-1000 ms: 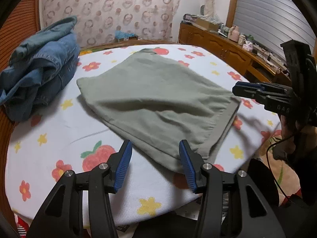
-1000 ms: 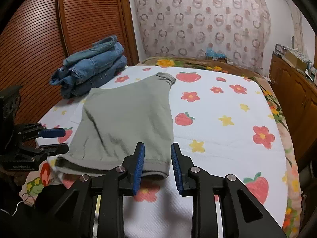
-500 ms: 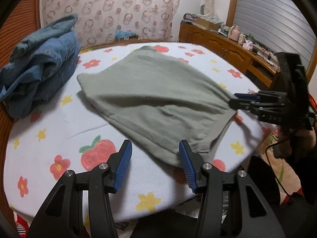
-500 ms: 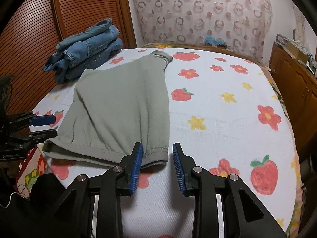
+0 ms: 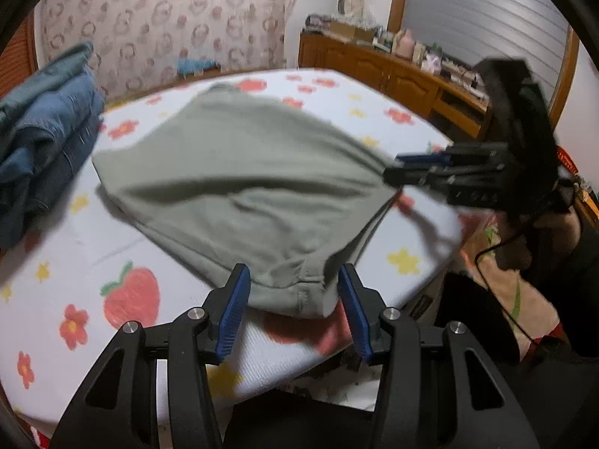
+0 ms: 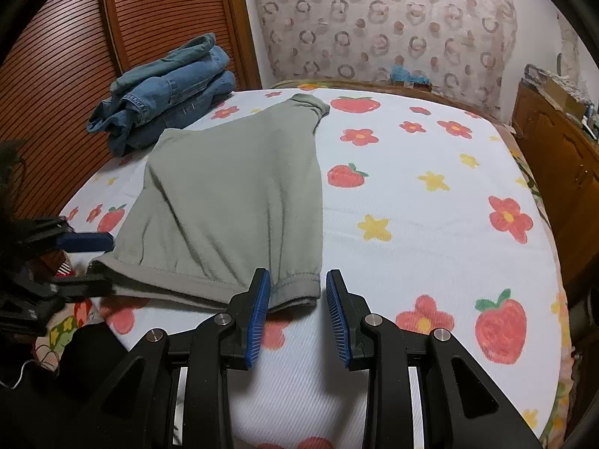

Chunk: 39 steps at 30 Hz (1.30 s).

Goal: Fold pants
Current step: 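Close the right tool on the grey-green pants edge, then grasp the pants edge with the left tool while the right tool lifts its edge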

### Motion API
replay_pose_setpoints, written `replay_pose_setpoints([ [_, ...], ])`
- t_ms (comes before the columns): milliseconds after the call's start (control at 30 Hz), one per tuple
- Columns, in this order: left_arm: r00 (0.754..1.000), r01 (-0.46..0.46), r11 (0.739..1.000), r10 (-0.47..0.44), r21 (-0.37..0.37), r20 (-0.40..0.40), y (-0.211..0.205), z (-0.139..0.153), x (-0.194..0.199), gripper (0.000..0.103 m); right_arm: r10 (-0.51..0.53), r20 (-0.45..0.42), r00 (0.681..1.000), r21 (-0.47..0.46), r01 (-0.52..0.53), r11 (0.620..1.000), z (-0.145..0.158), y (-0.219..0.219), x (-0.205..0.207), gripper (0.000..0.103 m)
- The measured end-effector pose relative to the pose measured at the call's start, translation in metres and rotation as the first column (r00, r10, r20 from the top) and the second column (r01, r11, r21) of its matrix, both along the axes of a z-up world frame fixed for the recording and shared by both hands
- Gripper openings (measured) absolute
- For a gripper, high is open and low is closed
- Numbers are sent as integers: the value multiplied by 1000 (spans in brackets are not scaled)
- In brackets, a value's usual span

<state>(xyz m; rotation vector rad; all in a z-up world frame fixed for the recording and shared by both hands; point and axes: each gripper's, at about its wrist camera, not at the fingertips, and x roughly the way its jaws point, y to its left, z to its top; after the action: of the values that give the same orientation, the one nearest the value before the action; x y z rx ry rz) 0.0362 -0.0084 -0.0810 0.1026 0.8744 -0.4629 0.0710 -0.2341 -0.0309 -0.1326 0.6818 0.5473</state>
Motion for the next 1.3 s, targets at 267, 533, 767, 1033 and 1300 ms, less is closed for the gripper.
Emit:
replay_pose_setpoints([
  [267,1000,26,998,-26,52,-1,-4,-5,-1,51,26,13,1000,5,-26,1000,1,-1,-4,19],
  [533,999,31,998,-32,56,2,-3,-4,3,51,49,106,993,68,-57,996,24,-3,-16,10],
  [767,999,39,999,-39,35,-9,-2,-4,4,52,50,163,985,77,-63,995,40,5,-17,10],
  [1033,998,58,998,-58,4,-6,-2,2,-1,52,19,124,992,59,-27,998,33,13,-1,10],
  [1300,998,55,996,-56,67,19,-9,-6,5,44,-5,107,994,72,-3,997,37,8,6,10],
])
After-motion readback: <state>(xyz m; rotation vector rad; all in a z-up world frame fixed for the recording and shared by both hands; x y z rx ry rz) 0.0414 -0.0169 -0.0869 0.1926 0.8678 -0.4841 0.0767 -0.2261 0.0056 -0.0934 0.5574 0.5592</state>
